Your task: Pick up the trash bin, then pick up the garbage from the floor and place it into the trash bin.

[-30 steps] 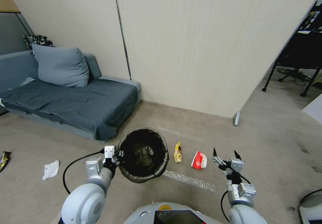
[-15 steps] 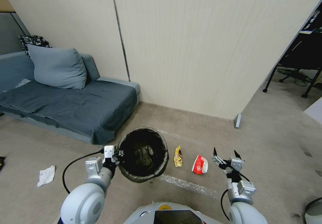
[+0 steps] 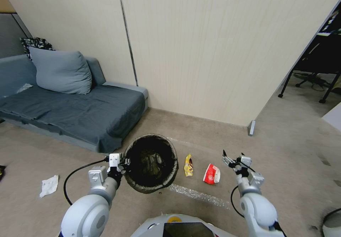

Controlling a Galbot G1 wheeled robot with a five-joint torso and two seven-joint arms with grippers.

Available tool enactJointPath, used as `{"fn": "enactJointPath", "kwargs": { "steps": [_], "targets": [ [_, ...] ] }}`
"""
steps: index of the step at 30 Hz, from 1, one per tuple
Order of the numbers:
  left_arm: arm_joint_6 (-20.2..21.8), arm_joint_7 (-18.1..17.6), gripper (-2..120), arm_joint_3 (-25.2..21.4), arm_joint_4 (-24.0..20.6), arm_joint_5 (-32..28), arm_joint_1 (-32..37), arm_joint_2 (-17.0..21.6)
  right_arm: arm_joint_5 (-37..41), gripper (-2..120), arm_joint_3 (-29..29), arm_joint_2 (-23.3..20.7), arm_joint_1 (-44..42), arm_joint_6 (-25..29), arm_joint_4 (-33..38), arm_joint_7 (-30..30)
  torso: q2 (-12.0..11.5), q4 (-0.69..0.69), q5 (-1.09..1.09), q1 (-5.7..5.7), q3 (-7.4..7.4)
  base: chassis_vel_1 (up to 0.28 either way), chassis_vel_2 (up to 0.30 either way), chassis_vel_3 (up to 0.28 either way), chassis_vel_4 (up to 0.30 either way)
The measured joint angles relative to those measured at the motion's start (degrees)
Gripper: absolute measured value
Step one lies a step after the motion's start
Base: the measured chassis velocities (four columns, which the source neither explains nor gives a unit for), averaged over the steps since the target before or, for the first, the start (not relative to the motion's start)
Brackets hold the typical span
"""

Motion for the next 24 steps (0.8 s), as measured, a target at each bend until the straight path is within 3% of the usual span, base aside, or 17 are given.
{"fn": "enactJointPath", "kwargs": {
  "steps": [24],
  "targets": [
    [0.2, 0.3, 1, 0.0, 0.0, -0.1, 0.2, 0.8, 11.7, 100, -2.5, -2.1, 5.2, -7.9, -14.8, 3.1, 0.0, 0.0, -0.01, 0.0, 0.0, 0.0, 0.0, 0.0, 0.0]
  ]
}}
